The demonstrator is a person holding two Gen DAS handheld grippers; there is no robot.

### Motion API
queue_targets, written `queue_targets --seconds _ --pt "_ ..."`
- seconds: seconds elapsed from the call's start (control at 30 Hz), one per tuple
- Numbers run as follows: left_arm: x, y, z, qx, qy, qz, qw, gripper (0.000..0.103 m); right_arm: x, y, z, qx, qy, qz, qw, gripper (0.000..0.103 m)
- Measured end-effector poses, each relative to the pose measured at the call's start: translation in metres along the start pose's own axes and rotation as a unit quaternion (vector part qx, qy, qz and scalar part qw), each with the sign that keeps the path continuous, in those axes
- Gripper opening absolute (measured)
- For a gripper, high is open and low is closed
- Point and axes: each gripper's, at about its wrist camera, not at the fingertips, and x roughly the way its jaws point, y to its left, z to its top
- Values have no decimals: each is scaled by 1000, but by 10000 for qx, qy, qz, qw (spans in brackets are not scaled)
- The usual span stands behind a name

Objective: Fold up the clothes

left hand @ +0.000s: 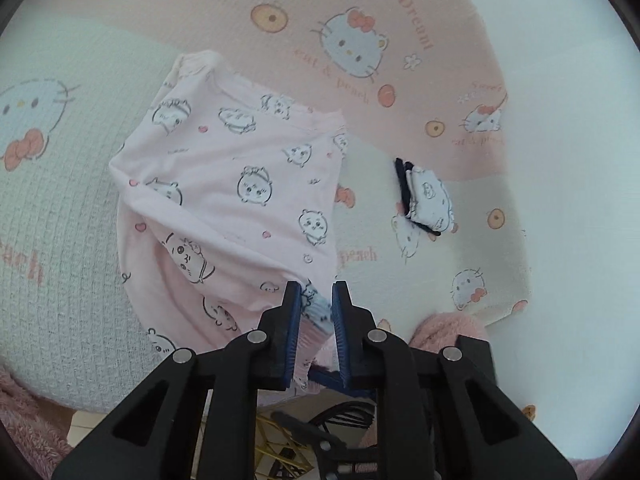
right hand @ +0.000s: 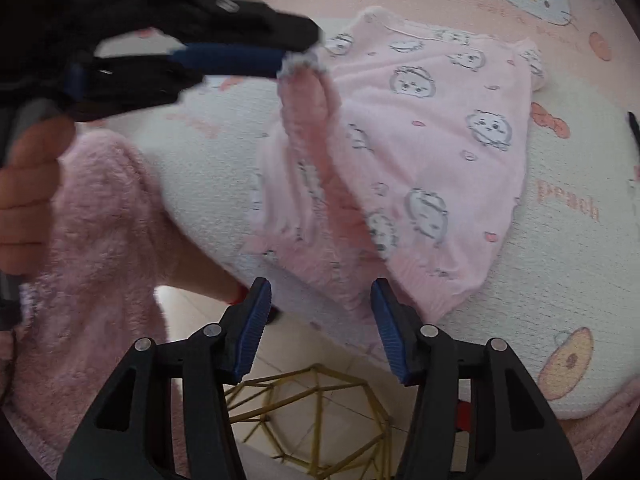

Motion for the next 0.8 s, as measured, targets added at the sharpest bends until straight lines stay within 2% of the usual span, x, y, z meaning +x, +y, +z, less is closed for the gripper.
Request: queue_targets --seconds 0.07,0.13,0.2,0.27,0.3,0.37,0.47,0.6,0.7,0.8 --pt "2 9 -8 44 133 186 9997 17 0 -14 0 200 -53 -529 9984 48" --pt "8 23 -19 39 393 513 9979 17 -7 -21 2 269 -264 -750 9965 46" --pt "16 39 -30 -223 637 682 9954 17 -10 -19 3 175 -339 -869 9955 47" --pt "23 54 -39 -530 845 771 9920 17 -8 -16 2 150 -253 -697 9971 47" --pt "21 56 -38 -598 794 675 9928 17 -8 -17 -1 161 -190 -587 9980 48" --pt "14 47 -26 -458 555 492 9962 18 -12 -16 -6 155 -169 -462 9987 48" --pt "15 30 -4 -183 368 516 9978 22 -18 -18 -9 216 -210 -378 9988 49" --pt "48 9 11 125 693 839 9940 23 -22 -30 -11 452 -249 -313 9982 51" --pt "68 -5 17 330 816 800 9929 23 -25 -36 -12 553 -268 -211 9979 51" --pt "82 -18 30 488 838 1152 9886 39 -24 -34 -12 490 -250 -152 9984 52"
